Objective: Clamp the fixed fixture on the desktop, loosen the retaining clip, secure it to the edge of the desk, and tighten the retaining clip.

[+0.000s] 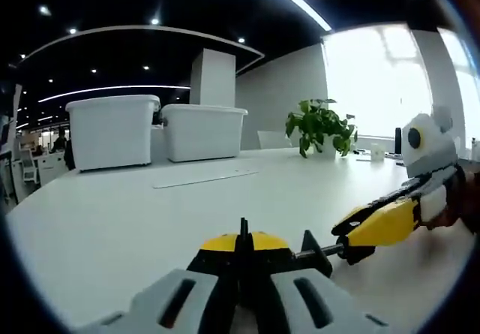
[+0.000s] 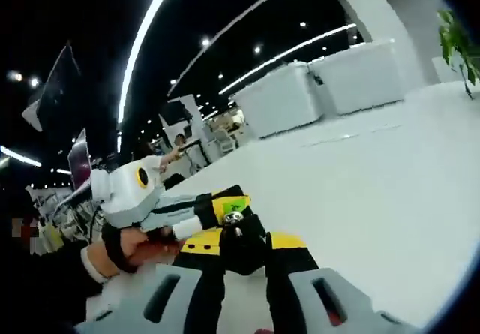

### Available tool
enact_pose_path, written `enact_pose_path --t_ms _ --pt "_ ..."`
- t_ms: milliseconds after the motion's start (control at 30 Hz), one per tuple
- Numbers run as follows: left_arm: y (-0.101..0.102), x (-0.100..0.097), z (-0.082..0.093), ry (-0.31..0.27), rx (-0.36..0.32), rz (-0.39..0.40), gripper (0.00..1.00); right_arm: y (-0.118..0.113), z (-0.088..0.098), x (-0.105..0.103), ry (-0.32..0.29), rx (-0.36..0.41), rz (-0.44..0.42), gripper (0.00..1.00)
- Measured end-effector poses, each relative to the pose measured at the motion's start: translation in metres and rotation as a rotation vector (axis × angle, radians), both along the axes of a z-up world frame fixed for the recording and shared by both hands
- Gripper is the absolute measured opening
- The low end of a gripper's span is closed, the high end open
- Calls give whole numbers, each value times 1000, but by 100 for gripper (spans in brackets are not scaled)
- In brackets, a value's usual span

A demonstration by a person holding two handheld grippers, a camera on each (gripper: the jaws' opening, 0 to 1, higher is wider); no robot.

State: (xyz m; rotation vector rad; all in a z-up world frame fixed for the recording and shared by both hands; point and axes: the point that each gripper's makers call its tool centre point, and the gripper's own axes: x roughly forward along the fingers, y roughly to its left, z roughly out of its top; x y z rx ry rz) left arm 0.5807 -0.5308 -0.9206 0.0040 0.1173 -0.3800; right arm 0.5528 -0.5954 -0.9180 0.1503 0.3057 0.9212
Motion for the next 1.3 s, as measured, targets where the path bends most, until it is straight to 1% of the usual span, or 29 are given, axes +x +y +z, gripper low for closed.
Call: enact_pose_path --t_ms 33,67,100,133,200,333,367,433,467,500,533,567,667,700,733,767,800,833,867,933,1000,1033,1067,1133,1167,1200,1233,1267,1300 --pt "0 0 0 0 0 0 4 2 1 -3 -60 -58 16 18" --pt "0 0 0 0 0 0 4 3 2 -5 -140 -111 38 17" --pt "0 0 0 0 0 0 4 5 3 -8 -197 -147 51 17" --pt "0 0 0 0 0 1 4 8 5 -12 -327 -229 81 17" --pt "0 0 0 0 0 1 4 11 6 -20 -521 -370 119 17" --pt "0 -1 0 0 1 1 4 15 4 -32 -831 -604 168 17" --pt "0 -1 0 0 0 1 4 16 3 -34 -891 -648 181 17" --pt "-1 -1 0 0 0 1 4 17 0 -39 -1056 -777 209 17" --pt "-1 -1 0 0 0 1 4 19 -3 -43 -1164 -859 227 17" --pt "-1 -1 0 0 0 1 4 19 -4 -44 -1200 -884 229 17" --pt "-1 -1 0 1 -1 2 4 20 -4 -47 -1268 -914 225 16" --pt "-1 -1 0 0 0 1 4 21 -5 -48 -1285 -925 238 16" --pt "0 -1 0 0 0 1 4 21 -5 -47 -1229 -895 225 17" --pt "0 -1 0 1 -1 1 4 18 -5 -45 -1190 -874 221 18" --pt "-1 -1 0 1 -1 0 4 18 -5 -46 -1108 -828 221 19" --pt "-1 -1 0 0 0 -1 4 18 -1 -47 -995 -745 215 19" --pt "-1 -1 0 1 -1 -2 4 19 6 -50 -919 -665 210 20" --pt "-1 -1 0 1 -2 -2 4 19 13 -48 -874 -611 197 22" --pt "-1 -1 0 1 -3 -2 4 17 26 -45 -769 -514 161 26" --pt "-2 0 0 0 -1 -2 4 13 34 -38 -527 -342 114 32" --pt "-2 0 1 1 -2 -2 4 6 35 -27 -336 -210 67 32" --pt "-2 1 1 1 -3 -2 4 3 33 -22 -279 -177 49 31" --pt "-2 1 1 1 -3 -3 4 -4 23 -12 -188 -148 17 31" --pt "-2 1 1 1 -3 -3 4 -7 11 -3 -107 -109 14 30" --pt "-3 2 1 1 -3 -3 4 -5 8 -5 -67 -68 16 27" --pt "-3 2 1 1 -3 -3 4 -4 5 -4 -12 -25 21 20" --pt "-3 2 1 1 -3 -3 4 -2 5 -2 25 17 28 18" --pt "-3 2 1 2 -5 -4 4 -2 4 0 56 35 12 18" --pt "-3 2 1 1 -2 -3 4 -2 3 0 56 38 13 18"
